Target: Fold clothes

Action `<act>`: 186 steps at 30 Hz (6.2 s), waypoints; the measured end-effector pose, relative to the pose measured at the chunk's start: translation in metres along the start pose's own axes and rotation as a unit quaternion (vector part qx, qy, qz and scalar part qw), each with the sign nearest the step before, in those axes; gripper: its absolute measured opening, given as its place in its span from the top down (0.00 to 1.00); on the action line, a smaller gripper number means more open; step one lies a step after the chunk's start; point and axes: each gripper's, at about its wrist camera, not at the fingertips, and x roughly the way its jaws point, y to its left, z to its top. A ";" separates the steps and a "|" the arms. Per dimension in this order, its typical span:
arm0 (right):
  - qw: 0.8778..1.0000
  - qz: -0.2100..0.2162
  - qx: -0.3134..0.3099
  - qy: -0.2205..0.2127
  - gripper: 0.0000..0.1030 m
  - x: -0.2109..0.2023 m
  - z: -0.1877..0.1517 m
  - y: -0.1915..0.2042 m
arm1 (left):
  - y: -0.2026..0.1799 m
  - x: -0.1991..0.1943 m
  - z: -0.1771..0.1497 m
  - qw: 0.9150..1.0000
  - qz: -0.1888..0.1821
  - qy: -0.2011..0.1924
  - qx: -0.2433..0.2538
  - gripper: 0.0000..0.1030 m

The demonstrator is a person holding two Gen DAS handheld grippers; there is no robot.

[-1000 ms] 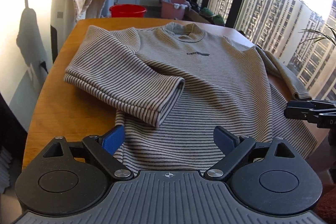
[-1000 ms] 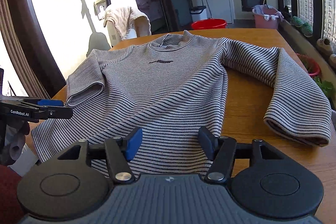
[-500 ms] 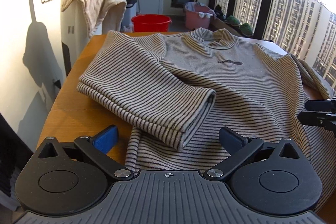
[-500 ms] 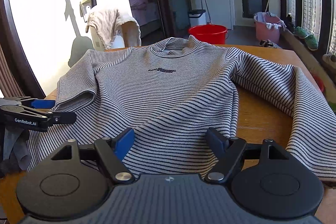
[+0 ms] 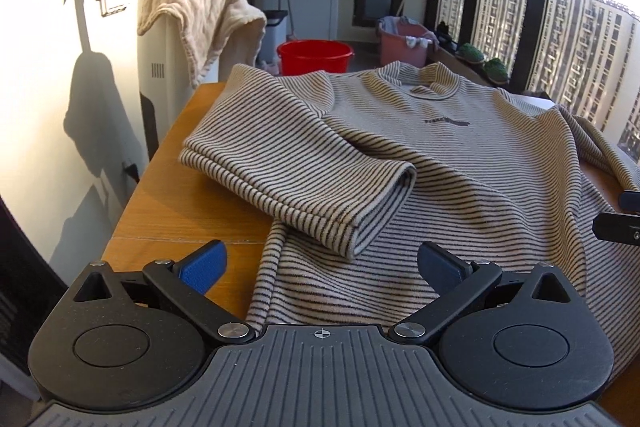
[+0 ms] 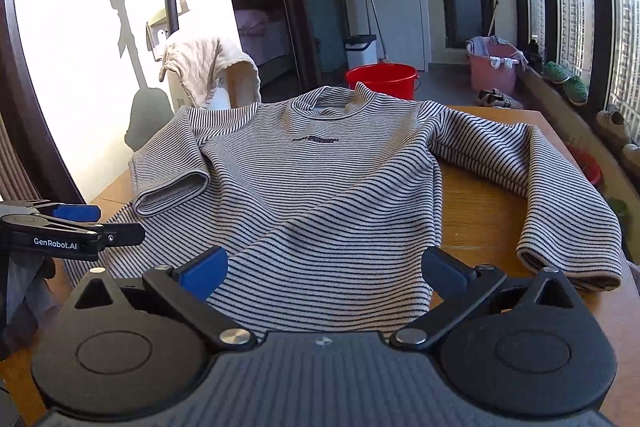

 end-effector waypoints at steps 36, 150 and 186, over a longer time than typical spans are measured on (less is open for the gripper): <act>0.977 -0.152 0.036 0.149 0.00 -0.053 -0.065 0.065 | -0.053 -0.090 -0.071 0.993 0.020 0.115 0.008 0.00; 0.977 -0.162 0.041 0.130 0.00 -0.044 -0.067 0.070 | -0.052 -0.085 -0.074 0.997 0.016 0.069 0.014 0.00; 0.978 -0.160 0.037 0.128 0.00 -0.045 -0.068 0.070 | -0.051 -0.086 -0.075 0.998 0.016 0.067 0.014 0.00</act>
